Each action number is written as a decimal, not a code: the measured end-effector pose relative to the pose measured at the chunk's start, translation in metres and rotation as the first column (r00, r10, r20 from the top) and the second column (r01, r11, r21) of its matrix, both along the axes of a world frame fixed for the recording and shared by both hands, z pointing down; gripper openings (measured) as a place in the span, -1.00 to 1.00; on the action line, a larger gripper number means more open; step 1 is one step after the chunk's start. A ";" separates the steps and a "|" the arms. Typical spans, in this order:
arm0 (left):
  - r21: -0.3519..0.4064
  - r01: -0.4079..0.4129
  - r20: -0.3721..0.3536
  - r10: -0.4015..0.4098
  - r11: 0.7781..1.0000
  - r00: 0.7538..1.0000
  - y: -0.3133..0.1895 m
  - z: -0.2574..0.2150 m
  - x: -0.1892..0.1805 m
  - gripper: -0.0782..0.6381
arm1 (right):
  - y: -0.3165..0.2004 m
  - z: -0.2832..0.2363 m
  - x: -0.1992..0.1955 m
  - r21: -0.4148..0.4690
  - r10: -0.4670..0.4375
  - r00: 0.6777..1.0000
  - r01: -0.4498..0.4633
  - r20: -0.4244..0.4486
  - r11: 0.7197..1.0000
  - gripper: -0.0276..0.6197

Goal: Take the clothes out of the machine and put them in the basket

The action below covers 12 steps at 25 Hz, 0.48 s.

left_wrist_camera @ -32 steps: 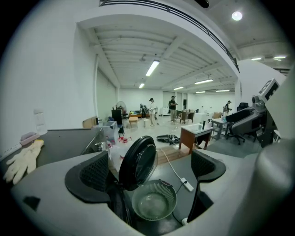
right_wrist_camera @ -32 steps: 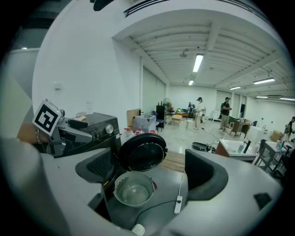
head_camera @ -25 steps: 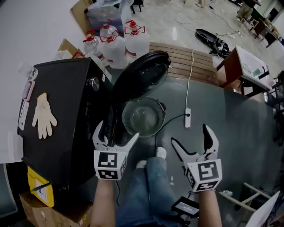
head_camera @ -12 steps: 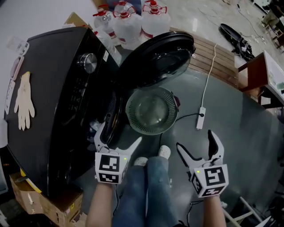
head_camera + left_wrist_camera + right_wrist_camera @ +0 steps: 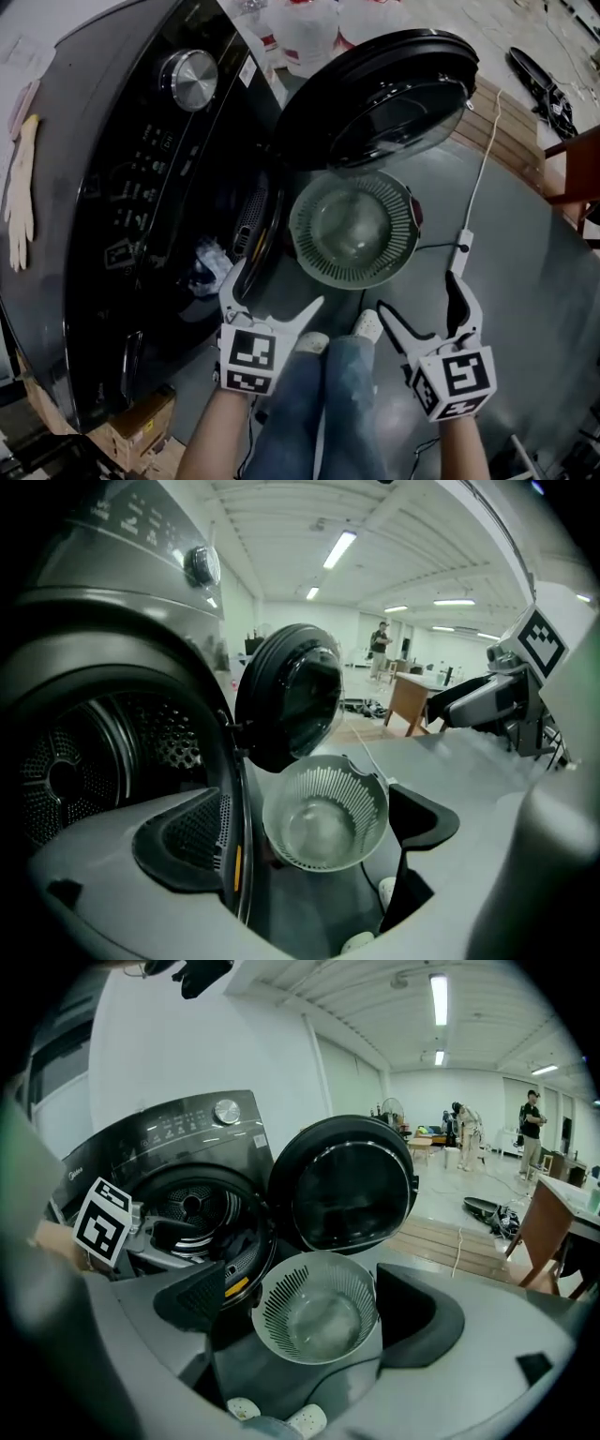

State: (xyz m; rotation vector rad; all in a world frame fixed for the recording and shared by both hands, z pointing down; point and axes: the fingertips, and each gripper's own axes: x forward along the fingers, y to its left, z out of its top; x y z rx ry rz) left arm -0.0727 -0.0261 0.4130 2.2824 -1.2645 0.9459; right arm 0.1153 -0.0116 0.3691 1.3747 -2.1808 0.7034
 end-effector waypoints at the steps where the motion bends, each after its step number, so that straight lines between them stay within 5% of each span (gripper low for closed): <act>1: -0.002 0.005 0.004 -0.005 1.000 1.000 -0.002 0.006 -0.001 0.79 | -0.002 0.008 -0.002 -0.004 -0.003 1.000 0.003 0.003 1.000 0.64; 7: -0.015 0.055 0.016 -0.055 0.998 0.998 -0.015 0.032 -0.002 0.79 | -0.015 0.041 -0.011 -0.030 -0.027 0.999 0.028 0.024 0.999 0.64; 12: -0.046 0.178 -0.041 -0.180 0.983 0.983 -0.026 0.052 -0.002 0.79 | -0.021 0.070 -0.012 -0.047 -0.086 0.996 0.087 0.026 0.995 0.64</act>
